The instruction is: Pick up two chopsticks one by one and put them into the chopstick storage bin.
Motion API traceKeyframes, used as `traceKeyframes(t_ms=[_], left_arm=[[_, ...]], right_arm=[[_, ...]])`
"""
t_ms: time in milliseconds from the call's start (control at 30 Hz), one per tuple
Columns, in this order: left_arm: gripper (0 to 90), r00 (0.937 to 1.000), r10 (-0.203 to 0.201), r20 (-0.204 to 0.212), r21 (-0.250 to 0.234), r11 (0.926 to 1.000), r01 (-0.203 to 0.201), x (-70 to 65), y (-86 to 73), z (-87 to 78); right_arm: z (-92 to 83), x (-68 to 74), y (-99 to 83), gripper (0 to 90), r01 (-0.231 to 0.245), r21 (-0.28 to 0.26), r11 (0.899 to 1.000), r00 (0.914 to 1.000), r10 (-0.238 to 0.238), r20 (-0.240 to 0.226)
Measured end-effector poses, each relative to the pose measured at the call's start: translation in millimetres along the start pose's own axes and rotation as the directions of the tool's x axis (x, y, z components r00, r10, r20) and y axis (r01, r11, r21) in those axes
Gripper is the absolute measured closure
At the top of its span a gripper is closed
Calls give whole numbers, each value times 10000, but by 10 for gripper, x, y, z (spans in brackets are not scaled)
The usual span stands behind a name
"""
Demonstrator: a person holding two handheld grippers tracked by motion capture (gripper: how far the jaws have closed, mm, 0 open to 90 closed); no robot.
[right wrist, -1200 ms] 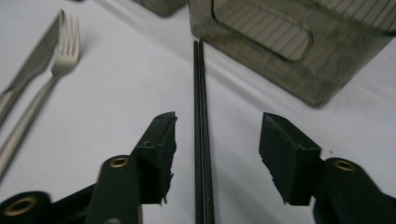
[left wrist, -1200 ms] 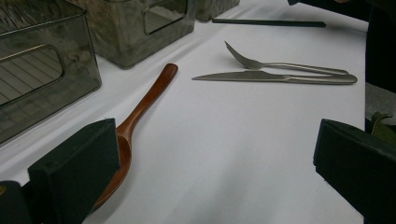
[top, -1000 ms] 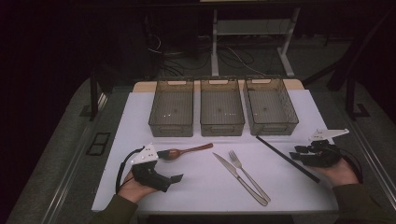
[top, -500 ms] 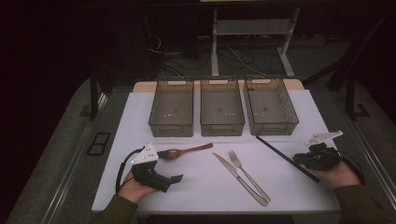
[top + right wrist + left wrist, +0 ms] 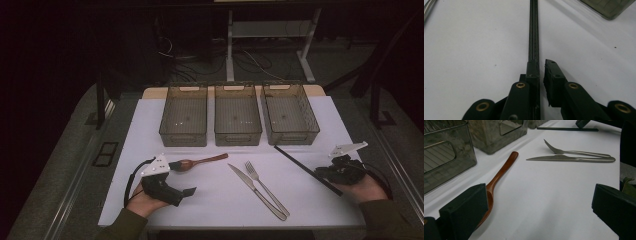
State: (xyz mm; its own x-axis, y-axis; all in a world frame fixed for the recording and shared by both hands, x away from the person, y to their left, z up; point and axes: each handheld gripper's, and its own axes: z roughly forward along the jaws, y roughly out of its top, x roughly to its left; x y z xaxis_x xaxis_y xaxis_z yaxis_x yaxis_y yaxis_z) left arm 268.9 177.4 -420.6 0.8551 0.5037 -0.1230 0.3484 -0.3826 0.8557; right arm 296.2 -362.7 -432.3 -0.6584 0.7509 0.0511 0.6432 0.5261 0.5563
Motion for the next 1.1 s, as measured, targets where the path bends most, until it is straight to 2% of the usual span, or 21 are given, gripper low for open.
traceKeyframes(t_ms=[400,933,1100], left_arm=[[0,10000,0,8,-1,10000,0,-1,-1,2],[0,10000,39,23,3,10000,-39,-3,-1,5],[0,10000,23,39,19,10000,-23,-4,-2,6]], right_arm=[[17,-24,-45,800,106,196,9998,9999,-106,33],[9,-35,-86,843,328,18,9995,9994,-328,-107],[1,-47,-93,844,242,-26,9997,9995,-243,-197]])
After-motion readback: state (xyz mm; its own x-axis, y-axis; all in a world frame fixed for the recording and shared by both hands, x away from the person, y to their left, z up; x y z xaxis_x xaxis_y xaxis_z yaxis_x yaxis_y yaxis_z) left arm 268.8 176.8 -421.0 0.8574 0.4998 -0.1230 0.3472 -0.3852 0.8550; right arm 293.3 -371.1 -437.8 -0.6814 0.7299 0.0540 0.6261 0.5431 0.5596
